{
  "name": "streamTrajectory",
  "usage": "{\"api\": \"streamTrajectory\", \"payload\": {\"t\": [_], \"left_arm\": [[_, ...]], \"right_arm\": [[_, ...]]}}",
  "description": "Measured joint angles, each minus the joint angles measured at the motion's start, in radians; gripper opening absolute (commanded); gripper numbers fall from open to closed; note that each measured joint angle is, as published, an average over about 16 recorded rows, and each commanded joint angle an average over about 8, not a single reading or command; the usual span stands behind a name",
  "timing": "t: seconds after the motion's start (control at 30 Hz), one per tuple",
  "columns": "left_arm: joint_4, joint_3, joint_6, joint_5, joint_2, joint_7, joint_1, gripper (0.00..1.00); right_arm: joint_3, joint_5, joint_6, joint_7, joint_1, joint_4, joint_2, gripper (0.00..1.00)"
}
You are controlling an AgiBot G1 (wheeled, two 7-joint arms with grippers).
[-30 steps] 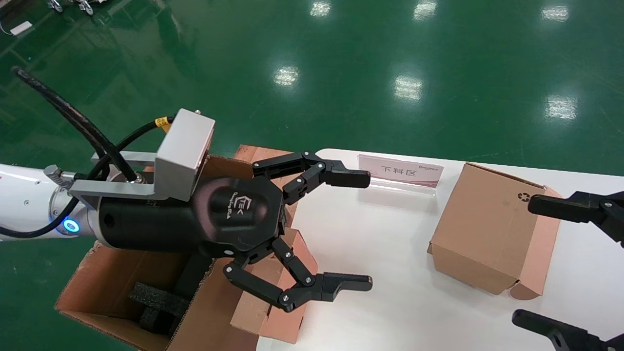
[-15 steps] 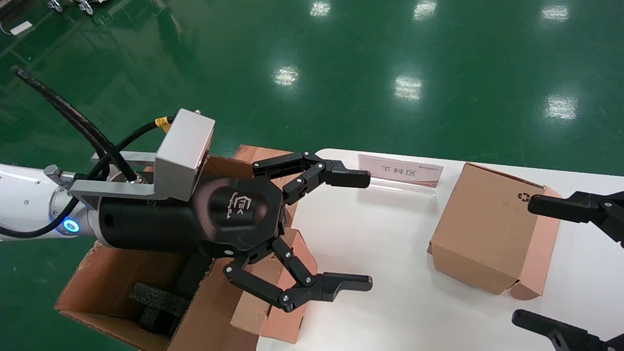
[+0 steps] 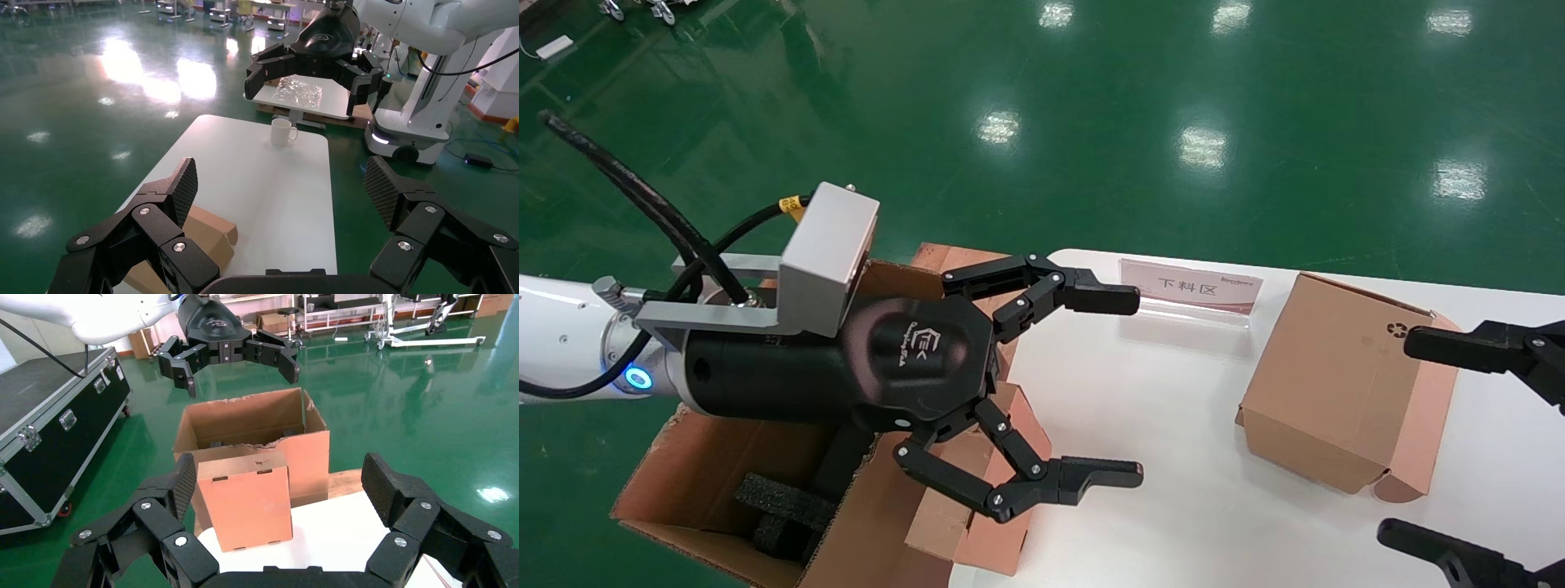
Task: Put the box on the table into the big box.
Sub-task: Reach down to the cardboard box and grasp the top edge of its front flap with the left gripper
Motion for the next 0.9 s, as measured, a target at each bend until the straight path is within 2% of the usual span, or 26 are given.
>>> {"api": "streamTrajectory", "payload": {"t": [0.9], "left_arm": [[0.000, 0.000, 0.000, 0.000, 0.000, 0.000, 0.000, 1.00]], "right_arm": [[0.000, 0.000, 0.000, 0.000, 0.000, 0.000, 0.000, 1.00]]}}
